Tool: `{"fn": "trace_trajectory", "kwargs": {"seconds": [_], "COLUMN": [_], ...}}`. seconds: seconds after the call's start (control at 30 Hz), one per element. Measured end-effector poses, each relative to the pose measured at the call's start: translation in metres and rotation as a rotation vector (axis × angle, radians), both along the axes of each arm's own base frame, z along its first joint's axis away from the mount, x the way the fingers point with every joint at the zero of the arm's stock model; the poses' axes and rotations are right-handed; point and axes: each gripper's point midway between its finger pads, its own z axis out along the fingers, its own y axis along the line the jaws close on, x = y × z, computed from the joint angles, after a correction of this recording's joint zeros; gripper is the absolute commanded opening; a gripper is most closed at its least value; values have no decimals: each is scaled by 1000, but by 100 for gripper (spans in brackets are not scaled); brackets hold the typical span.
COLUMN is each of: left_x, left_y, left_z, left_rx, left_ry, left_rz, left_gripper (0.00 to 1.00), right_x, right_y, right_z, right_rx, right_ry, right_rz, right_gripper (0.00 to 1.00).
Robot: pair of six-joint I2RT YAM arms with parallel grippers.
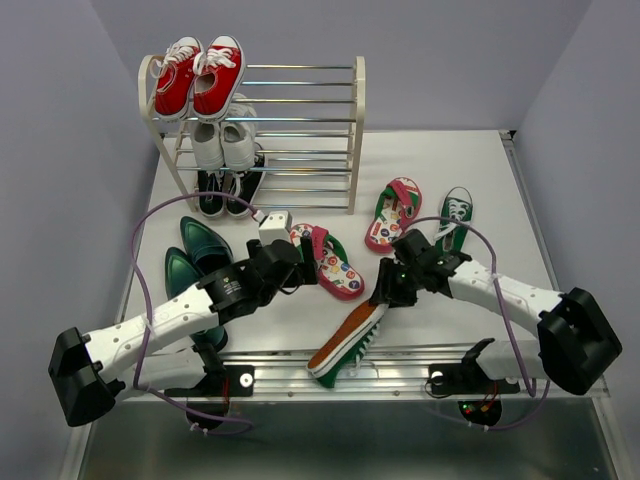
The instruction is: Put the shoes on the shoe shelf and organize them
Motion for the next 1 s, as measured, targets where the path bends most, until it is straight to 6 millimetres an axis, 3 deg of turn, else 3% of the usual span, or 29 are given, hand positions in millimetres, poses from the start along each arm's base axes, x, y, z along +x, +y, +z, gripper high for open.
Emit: {"fn": "trace_trajectory", "kwargs": {"seconds": [0.13, 0.2, 0.33, 0.47, 0.6, 0.73, 0.77, 0.8, 0.9, 1.0], "left_x": [1, 1, 0, -1, -1, 1, 1, 1, 1, -1], "left_y": [-1, -2, -2, -2, -6, -9, -10, -11, -15, -18], "left_z": [2, 2, 0, -4, -2, 2, 2, 2, -2, -8], "left_rx": [-5, -10, -16, -17, -23, -32, -32, -35, -34, -27], "left_ry": [-8, -15, -26, -36, -47, -62, -63, -62, -50, -29], "left_rz": [-4, -13, -27, -40, -64, -76, -79, -84, -101, -118], "left_gripper": [99, 99, 99, 99, 99, 99, 99, 99, 99, 99], "right_x": [19, 33, 53, 57, 76, 95, 102, 107, 129, 141], "right_y": [10, 10, -15, -54, -90, -107, -106, -104, -94, -81], "right_z": [4, 12, 34, 61, 92, 98, 93, 90, 65, 48], "right_rx": [-17, -78, -309, -520, -679, -810, -844, -862, -930, -912], "right_ry": [47, 28, -21, -62, -139, -148, -136, -132, -105, -95], "right_rz": [-103, -116, -139, -193, -254, -277, -271, -267, -243, -203], "right_gripper": [4, 1, 1, 1, 1, 1, 2, 17, 29, 53]}}
